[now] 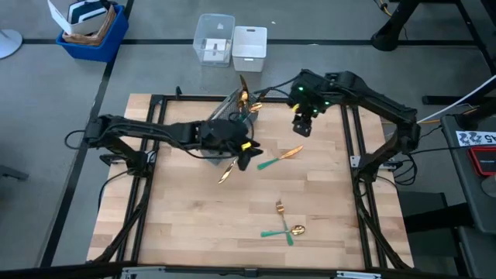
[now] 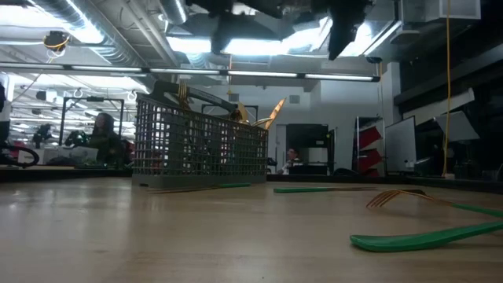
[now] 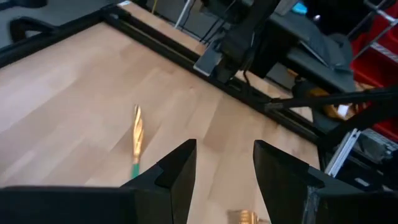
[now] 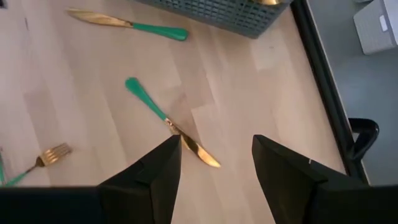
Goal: Sort silverware
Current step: Put the green-gold spoon into the silverware basket
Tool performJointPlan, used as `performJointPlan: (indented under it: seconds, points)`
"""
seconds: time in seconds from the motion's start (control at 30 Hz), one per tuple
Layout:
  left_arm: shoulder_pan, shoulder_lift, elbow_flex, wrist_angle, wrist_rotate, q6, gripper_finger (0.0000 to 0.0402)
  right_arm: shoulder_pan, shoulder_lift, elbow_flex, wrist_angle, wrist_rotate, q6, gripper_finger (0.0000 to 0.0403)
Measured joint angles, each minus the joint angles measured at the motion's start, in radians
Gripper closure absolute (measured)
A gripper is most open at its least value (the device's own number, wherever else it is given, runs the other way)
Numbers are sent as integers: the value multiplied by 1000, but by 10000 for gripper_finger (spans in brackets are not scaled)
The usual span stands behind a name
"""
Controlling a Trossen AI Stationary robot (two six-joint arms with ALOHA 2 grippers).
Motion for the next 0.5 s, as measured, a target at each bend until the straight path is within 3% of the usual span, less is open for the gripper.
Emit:
performJointPlan:
  seconds: [0.17,0.5]
  points:
    - [5,62,3,90,8,1,251,0,-87,-85,2,0,-13,201]
    - [-15,186,70,82,8,71,251,0,-212,-374,119,-38,-26,201]
